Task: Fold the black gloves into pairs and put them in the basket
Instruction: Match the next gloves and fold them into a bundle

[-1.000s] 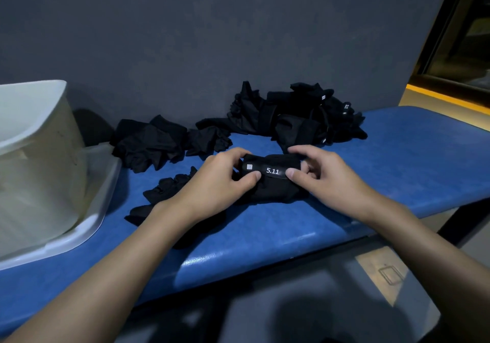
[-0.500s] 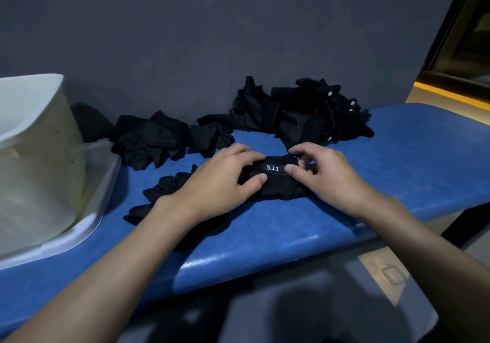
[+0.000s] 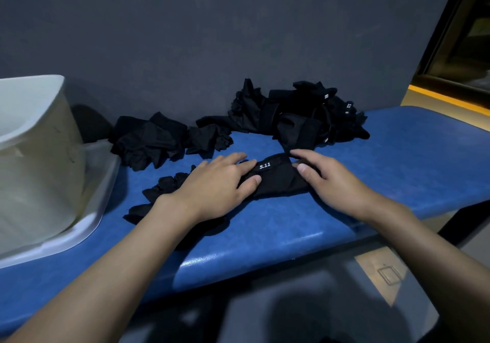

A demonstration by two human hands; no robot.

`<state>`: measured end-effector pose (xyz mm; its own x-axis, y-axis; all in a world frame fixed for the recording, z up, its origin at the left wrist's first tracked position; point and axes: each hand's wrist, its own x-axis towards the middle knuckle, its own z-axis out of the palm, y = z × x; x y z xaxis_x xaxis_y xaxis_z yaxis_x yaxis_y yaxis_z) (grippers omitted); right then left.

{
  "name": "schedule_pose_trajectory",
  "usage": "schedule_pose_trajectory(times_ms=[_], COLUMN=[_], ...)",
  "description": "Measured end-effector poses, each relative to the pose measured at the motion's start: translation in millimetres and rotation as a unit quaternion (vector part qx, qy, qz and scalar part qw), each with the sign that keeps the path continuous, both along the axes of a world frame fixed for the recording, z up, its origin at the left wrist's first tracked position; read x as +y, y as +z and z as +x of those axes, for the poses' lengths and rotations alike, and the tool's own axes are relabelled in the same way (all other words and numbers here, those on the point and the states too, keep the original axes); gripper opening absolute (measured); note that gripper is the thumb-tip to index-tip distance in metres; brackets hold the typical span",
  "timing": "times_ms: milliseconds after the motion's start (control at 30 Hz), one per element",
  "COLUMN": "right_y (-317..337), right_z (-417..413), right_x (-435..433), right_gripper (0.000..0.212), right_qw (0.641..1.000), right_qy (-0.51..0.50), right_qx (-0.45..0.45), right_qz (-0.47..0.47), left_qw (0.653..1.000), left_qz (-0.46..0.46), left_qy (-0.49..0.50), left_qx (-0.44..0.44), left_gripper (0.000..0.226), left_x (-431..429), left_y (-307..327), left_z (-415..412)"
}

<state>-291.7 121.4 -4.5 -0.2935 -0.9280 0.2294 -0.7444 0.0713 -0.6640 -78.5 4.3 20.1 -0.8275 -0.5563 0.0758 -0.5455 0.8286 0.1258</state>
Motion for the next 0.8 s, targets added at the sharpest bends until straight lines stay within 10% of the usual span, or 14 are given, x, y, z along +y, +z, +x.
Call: schedule_pose_trajectory(times_ms=[433,667,800], right_y=[6,16,8], right_z=[5,15,16], right_x=[10,-2,-15], right_gripper=[0.011,0.021,0.054], right_qw=[0.999,0.985,0.996], right_qy=[0.04,0.007,-0.002], right_qx=[-0.013,-0.159,-0.091], right_qz=[0.003,-0.059,-0.008], left_qw=[0.998,0.998,0.997], left_qz=[0.0,0.003,0.031], left_qy=[-0.062,-0.058,-0.051], left_qx=[-0.011,0.009,0.047], left_gripper=[0.058,0.059,0.059], left_x=[2,0,0], left_y=[-4,-5,-7], left_z=[0,-2,-3])
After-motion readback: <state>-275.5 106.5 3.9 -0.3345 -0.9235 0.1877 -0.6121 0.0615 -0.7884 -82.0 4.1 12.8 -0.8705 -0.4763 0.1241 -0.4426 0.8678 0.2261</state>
